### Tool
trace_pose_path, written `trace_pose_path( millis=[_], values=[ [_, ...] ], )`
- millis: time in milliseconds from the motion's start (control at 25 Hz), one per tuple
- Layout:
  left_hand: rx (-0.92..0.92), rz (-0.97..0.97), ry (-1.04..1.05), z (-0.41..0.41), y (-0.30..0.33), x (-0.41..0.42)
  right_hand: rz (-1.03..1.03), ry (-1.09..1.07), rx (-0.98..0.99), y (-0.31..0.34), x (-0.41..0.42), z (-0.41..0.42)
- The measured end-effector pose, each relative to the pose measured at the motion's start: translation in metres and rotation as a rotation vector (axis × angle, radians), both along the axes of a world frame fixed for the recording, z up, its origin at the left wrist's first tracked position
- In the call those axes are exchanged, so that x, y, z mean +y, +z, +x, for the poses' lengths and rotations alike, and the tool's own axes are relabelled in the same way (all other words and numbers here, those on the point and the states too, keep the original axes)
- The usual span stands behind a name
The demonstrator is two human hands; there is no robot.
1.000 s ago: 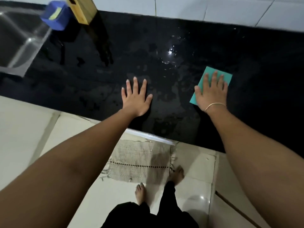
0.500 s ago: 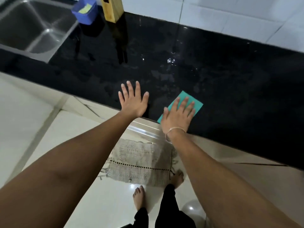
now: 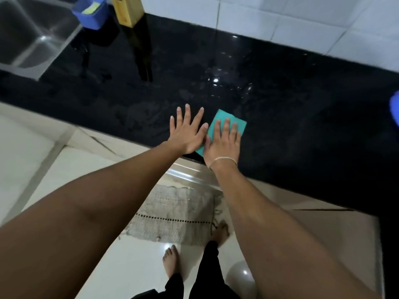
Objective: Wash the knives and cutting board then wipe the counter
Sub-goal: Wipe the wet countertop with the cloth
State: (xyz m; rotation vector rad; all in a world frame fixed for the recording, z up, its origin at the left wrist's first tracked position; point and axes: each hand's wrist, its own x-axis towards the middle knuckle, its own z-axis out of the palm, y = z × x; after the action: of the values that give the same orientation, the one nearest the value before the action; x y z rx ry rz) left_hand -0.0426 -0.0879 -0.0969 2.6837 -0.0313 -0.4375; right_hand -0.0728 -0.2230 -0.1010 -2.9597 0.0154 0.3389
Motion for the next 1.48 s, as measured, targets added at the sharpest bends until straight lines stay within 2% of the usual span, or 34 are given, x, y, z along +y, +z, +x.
trace_pose_path(
  millis=[200, 280, 360, 440, 520, 560, 600, 680, 760, 880, 1000, 1080, 1200, 1320, 1440, 1480],
  values=[
    [0.023, 0.125, -0.078, 0.044, -0.003, -0.031, -0.006, -0.352, 0.025, 0.003, -0.128, 0.005],
    [-0.001, 0.137, -0.048, 0.052, -0.008, -0.033, -0.027, -0.458, 0.021, 0.001, -0.141, 0.039],
    [0.026, 0.061, 0.021, 0.058, -0.014, -0.035, -0.020, -0.528, 0.029, -0.001, -0.122, 0.094],
    [0.041, -0.226, 0.193, 0.065, -0.013, -0.034, 0.014, -0.444, 0.024, -0.003, -0.072, 0.141],
    [0.028, -0.671, 0.405, 0.073, -0.009, -0.024, 0.019, -0.203, -0.009, -0.008, -0.004, 0.158],
    [-0.011, -0.819, 0.477, 0.072, -0.008, -0.018, 0.006, -0.071, -0.030, -0.009, 0.026, 0.154],
    [-0.046, -0.868, 0.519, 0.068, -0.004, -0.015, -0.005, 0.045, -0.040, -0.008, 0.045, 0.147],
    [-0.125, -0.648, 0.486, 0.058, -0.001, -0.018, -0.028, 0.189, -0.017, -0.010, 0.042, 0.125],
    [-0.223, -0.335, 0.272, 0.060, -0.006, -0.032, -0.053, 0.178, -0.032, -0.009, 0.003, 0.106],
    [-0.217, 0.019, 0.006, 0.092, -0.012, -0.049, 0.014, -0.046, -0.028, -0.006, -0.071, 0.103],
    [-0.183, 0.222, -0.034, 0.133, -0.014, -0.056, -0.017, -0.365, -0.015, -0.002, -0.164, 0.123],
    [-0.218, 0.269, -0.007, 0.143, -0.020, -0.060, -0.023, -0.500, 0.030, -0.003, -0.200, 0.154],
    [-0.241, 0.244, 0.012, 0.145, -0.025, -0.060, 0.003, -0.537, 0.035, -0.007, -0.161, 0.223],
    [-0.306, 0.161, 0.061, 0.146, -0.029, -0.060, 0.046, -0.197, -0.050, -0.012, -0.067, 0.273],
    [-0.376, -0.048, 0.222, 0.148, -0.024, -0.056, 0.024, 0.119, -0.056, -0.011, -0.020, 0.256],
    [-0.361, -0.045, 0.248, 0.149, -0.022, -0.057, 0.022, 0.167, -0.060, -0.011, -0.026, 0.239]
  ],
)
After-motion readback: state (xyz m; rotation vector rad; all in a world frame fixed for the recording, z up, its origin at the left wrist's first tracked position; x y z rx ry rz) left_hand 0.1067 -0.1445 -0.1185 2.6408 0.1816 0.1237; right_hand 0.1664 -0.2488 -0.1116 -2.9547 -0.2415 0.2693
